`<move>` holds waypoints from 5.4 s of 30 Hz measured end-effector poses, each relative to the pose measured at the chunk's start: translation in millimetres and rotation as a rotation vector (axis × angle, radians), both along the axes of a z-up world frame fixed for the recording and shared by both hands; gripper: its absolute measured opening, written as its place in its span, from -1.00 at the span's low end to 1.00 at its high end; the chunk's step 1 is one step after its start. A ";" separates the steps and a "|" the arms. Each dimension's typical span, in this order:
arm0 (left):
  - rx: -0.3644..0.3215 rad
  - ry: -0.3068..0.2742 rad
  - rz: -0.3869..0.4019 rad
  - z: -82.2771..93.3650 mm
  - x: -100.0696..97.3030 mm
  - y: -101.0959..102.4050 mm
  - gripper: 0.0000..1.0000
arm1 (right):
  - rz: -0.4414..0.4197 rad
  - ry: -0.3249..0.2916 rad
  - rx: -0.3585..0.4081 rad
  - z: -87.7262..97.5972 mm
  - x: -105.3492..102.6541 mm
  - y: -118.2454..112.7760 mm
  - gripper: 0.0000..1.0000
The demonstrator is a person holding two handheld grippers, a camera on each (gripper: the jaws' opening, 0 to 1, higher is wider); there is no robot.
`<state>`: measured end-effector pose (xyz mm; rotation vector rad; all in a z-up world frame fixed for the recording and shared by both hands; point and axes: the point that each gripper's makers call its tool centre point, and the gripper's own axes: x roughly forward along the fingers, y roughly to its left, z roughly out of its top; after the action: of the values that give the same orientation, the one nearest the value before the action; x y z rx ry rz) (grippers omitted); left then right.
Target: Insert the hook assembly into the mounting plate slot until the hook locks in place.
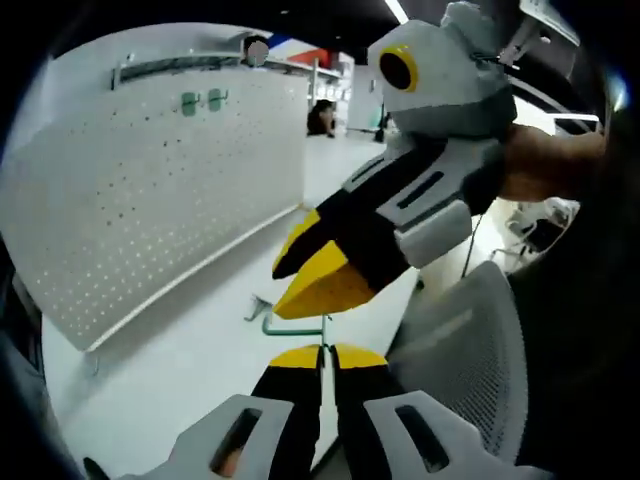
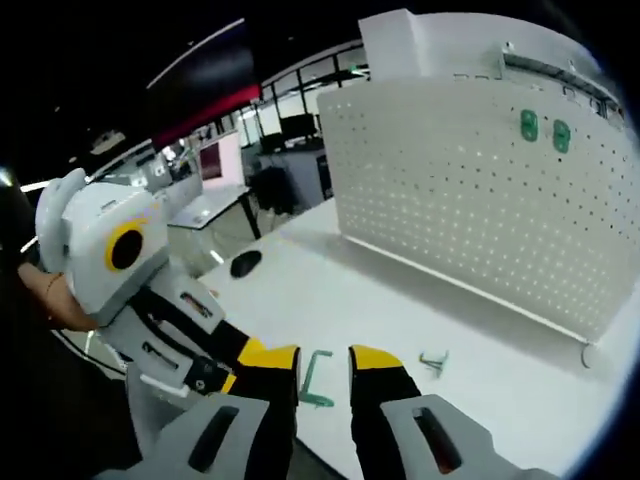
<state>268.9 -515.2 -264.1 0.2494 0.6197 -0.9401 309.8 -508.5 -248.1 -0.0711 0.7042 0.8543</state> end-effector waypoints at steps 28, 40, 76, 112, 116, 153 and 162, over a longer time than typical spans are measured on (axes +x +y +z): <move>0.146 -0.105 -0.064 -7.1 10.6 0.1 -0.94 | -0.059 0.369 -0.042 -34.2 6.5 18.3 -0.98; 0.114 -0.048 -0.049 -13.5 9.9 2.2 -0.90 | -0.050 0.368 -0.018 -40.5 3.5 18.1 -1.00; -0.133 0.180 -0.044 -8.0 15.5 29.9 0.69 | 0.074 0.118 -0.080 -21.1 14.6 -23.7 -1.00; -0.404 0.187 -0.101 27.7 15.1 5.1 0.64 | 0.299 0.037 0.232 29.8 -14.2 26.6 -1.00; -0.475 0.224 -0.149 36.9 6.4 -4.3 0.51 | 0.328 0.048 0.288 36.2 -20.3 35.1 -1.00; -0.703 0.323 -0.293 71.2 -14.8 -10.4 -0.23 | 0.346 0.150 0.642 83.4 -30.6 44.4 -1.00; -0.744 0.340 -0.329 82.3 -19.2 -12.0 -0.24 | 0.364 0.180 0.718 93.8 -35.6 45.0 -1.00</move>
<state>249.7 -527.2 -181.8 -0.4968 0.5028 -1.4813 274.2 -463.6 -154.3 0.5412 0.5211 1.4350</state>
